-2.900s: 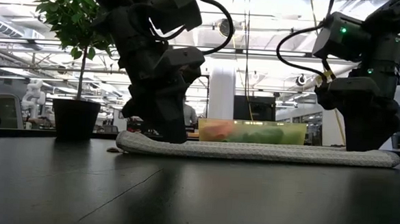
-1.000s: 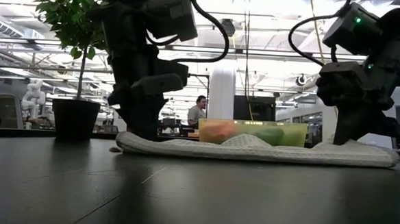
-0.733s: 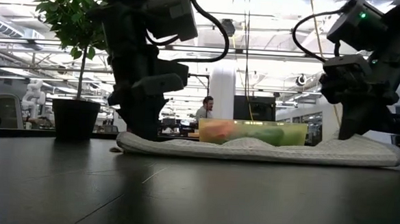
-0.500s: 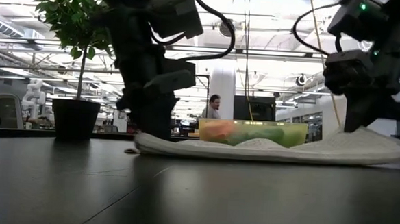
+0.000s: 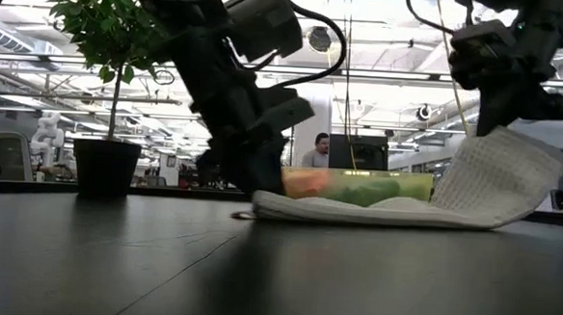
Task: Fold microfiber towels
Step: Fold the white microfiber cloth
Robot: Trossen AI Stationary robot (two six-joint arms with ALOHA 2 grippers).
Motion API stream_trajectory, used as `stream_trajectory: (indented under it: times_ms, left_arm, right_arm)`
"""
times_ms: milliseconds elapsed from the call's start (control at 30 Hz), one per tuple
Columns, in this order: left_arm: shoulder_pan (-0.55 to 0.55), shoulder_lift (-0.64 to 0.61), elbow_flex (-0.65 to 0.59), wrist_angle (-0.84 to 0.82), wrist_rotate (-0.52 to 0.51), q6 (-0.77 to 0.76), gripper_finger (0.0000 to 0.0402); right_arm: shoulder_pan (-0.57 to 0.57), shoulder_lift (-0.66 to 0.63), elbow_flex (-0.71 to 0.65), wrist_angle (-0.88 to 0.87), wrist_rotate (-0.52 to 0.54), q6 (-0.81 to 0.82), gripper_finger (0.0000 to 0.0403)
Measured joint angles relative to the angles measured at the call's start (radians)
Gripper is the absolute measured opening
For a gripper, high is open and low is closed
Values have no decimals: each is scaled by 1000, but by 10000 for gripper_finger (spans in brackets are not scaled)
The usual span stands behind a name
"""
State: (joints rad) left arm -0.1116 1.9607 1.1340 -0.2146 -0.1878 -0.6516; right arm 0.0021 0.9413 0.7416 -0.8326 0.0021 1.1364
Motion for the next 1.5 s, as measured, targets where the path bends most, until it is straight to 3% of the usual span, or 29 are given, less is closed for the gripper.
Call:
stream_trajectory:
  times_ms: [200, 700, 1000, 1167, 1500]
  left_arm:
    - [-2, 42, 26, 64, 6, 25, 81]
    - [27, 58, 48, 138, 7, 75, 81]
    - [17, 55, 49, 94, 39, 68, 81]
    - [0, 19, 49, -22, 45, 77, 81]
    - [-22, -79, 46, -177, -49, 109, 81]
  right_arm:
    - [0, 43, 56, 60, -2, 7, 0]
    - [17, 325, 60, 719, -29, 3, 0]
    - [27, 565, 60, 925, -34, 13, 0]
    - [24, 598, 60, 971, -33, 10, 2]
    - [23, 600, 59, 1077, -26, -47, 92]
